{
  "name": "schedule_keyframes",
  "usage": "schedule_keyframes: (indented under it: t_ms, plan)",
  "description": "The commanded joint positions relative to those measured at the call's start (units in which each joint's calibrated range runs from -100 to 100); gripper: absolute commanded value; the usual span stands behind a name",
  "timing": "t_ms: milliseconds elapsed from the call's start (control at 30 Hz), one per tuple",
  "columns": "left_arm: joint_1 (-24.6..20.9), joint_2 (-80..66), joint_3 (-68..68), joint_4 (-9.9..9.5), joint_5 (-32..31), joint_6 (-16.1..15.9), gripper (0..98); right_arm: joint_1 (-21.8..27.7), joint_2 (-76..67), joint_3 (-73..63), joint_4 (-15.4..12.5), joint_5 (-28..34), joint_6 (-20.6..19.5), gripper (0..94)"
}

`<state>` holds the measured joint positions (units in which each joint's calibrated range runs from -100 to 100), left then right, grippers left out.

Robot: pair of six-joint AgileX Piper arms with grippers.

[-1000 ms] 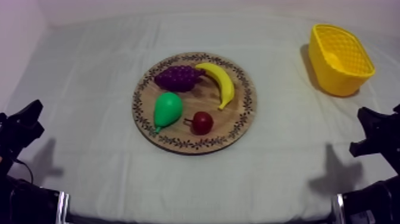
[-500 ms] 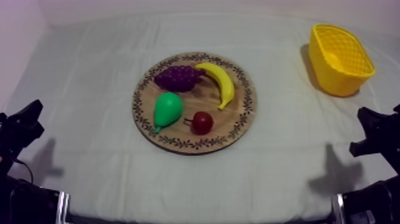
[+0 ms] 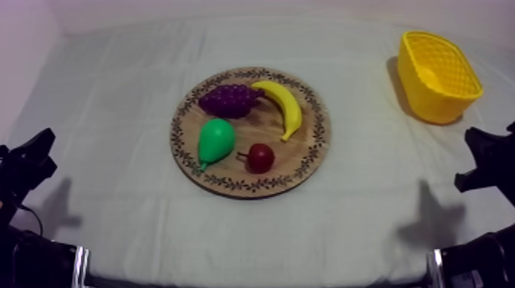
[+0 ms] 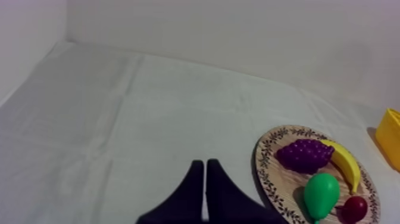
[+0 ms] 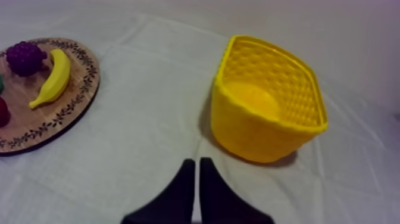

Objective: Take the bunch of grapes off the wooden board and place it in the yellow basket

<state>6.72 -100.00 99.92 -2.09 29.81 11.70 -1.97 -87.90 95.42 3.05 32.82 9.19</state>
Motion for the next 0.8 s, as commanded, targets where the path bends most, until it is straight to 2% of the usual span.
schedule_keyframes:
  t_ms: [0, 300, 500, 767]
  plan:
    - [0.0, 0.0, 0.0, 0.02, 0.0, 0.0, 0.1, 0.0, 3.4, -3.5, 0.6, 0.6, 0.1, 0.4]
    - [0.0, 0.0, 0.0, 0.02, 0.0, 0.0, 0.1, -2.1, 20.7, -24.5, 1.3, 8.3, 2.4, 0.4]
    - [0.0, 0.0, 0.0, 0.02, 0.0, 0.0, 0.1, -6.6, 33.4, -43.0, 1.7, 18.4, 3.8, 0.5]
    - [0.0, 0.0, 0.0, 0.02, 0.0, 0.0, 0.1, -12.7, 47.1, -61.5, 2.4, 26.8, 4.6, 0.6]
